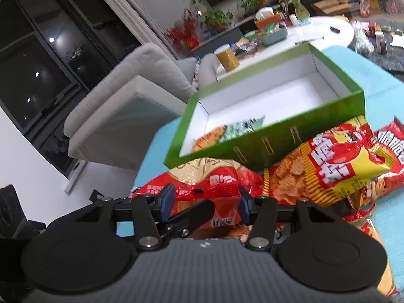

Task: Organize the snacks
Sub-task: 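Carry the red chip bag into the green box and release it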

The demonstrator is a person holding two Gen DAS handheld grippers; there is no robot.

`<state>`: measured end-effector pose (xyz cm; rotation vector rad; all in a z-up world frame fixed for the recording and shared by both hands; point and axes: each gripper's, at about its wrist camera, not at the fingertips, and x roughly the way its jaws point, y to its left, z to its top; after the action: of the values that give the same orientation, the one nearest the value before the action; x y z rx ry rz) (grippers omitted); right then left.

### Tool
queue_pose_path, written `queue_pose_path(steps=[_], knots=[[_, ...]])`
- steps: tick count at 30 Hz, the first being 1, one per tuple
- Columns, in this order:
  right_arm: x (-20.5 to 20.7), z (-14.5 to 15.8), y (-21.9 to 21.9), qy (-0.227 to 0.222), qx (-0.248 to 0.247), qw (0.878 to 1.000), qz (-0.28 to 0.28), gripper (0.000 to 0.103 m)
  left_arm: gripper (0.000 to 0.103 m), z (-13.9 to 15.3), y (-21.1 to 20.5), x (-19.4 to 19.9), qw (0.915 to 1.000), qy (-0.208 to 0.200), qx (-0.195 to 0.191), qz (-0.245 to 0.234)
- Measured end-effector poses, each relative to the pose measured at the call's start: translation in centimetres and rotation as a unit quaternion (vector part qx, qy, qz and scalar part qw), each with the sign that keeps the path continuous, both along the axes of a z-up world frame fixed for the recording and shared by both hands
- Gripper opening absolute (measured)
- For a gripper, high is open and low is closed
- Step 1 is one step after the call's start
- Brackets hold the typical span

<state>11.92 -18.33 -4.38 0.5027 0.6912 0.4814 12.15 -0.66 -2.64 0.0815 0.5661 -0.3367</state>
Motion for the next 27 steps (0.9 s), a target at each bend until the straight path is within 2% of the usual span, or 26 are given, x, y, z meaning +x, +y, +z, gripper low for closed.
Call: queue_pose_path(steps=[10,16,22,27], knots=[[-1.9,4.7,-1.3,-0.064,0.000,0.998,-0.006,0.052,0.065,4.7,-1.6,-2.1,0.9978,-0.064,-0.008,-0.016],[-1.6,6.9,-2.4,-0.095,-0.011,0.995,-0.024,0.052,0.065,7.0,-3.5,-1.2,0.9956,-0.089,-0.002,-0.029],[0.6,7.9,-4.0,-0.105,-0.010,0.994,-0.042,0.052,0.065,7.6,-5.1,1.3,0.9943,-0.097,0.001,-0.045],[2.8,7.3,-4.8,-0.103,-0.016,0.993,-0.059,0.052,0.065,6.7,-6.5,4.1,0.9947,-0.091,0.001,-0.048]])
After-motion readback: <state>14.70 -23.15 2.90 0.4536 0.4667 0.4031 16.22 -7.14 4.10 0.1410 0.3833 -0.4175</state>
